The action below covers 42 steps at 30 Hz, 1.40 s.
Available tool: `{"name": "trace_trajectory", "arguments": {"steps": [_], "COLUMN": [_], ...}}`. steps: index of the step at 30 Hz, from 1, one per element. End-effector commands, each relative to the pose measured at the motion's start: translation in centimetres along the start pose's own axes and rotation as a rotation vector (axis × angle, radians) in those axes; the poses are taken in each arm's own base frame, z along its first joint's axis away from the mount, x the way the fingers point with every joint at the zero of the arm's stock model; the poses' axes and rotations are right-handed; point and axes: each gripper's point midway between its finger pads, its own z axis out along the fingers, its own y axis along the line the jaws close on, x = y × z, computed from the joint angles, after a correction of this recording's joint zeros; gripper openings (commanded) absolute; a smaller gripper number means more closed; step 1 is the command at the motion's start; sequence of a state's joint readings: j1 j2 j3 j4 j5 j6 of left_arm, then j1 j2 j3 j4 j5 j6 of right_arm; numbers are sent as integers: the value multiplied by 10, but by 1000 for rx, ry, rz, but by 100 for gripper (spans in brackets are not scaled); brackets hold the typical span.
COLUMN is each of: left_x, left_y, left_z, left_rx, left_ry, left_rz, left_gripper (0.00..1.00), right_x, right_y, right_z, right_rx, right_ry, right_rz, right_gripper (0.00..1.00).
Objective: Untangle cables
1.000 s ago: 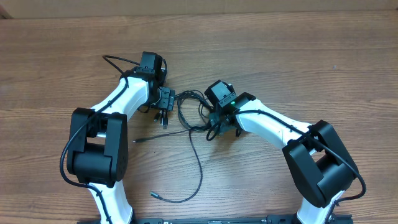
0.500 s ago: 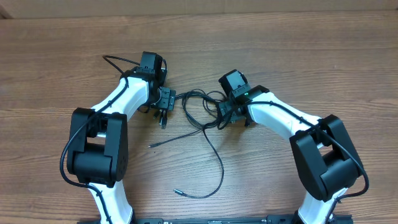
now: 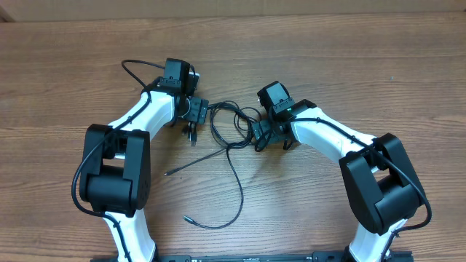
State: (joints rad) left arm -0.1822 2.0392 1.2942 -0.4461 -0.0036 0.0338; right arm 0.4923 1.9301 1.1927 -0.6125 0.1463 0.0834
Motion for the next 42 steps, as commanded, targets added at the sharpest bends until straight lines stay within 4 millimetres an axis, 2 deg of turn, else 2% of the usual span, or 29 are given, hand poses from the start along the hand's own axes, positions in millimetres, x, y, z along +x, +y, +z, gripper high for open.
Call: {"name": "trace_trajectory", "arguments": {"steps": [1,3,6,9,13,16,19,23,26,29,31,34,42], "left_x": [54,43,28,23,15,5,-5,-15,-15,-10,-5,0,21], "left_y": [26,35,39,39,39,36,22,7,-11,-26,-34,-48,-78], "left_z": [42,42,42,42,34,15,-9,-49,-78,-95,-98,-92,-55], "left_rx": [-142,-199,-217,-218,-217,-196,-112,-22,82,162,200,260,290], "left_ry": [152,111,50,28,24,31,42,57,75,98,128,152,182], "left_rz": [48,46,39,19,10,-27,-46,-110,-156,-200,-257,-279,-224], "left_gripper": [88,88,91,91,97,96,95,94,91,87,85,79,77], "right_x": [14,15,17,18,18,18,18,18,18,18,18,16,15], "right_y": [1,1,1,0,1,1,1,2,2,3,6,13,15], "right_z": [10,10,10,10,10,10,10,10,10,10,10,10,10], "right_rx": [-3,-2,-1,0,-1,-1,-1,-9,-9,-12,-32,-69,-83], "right_ry": [48,53,61,65,64,63,63,64,64,65,65,59,55], "right_rz": [-16,-17,-18,-18,-18,-18,-18,-17,-17,-17,-17,-14,-13], "right_gripper": [100,100,100,100,100,100,100,100,100,100,100,100,100]}}
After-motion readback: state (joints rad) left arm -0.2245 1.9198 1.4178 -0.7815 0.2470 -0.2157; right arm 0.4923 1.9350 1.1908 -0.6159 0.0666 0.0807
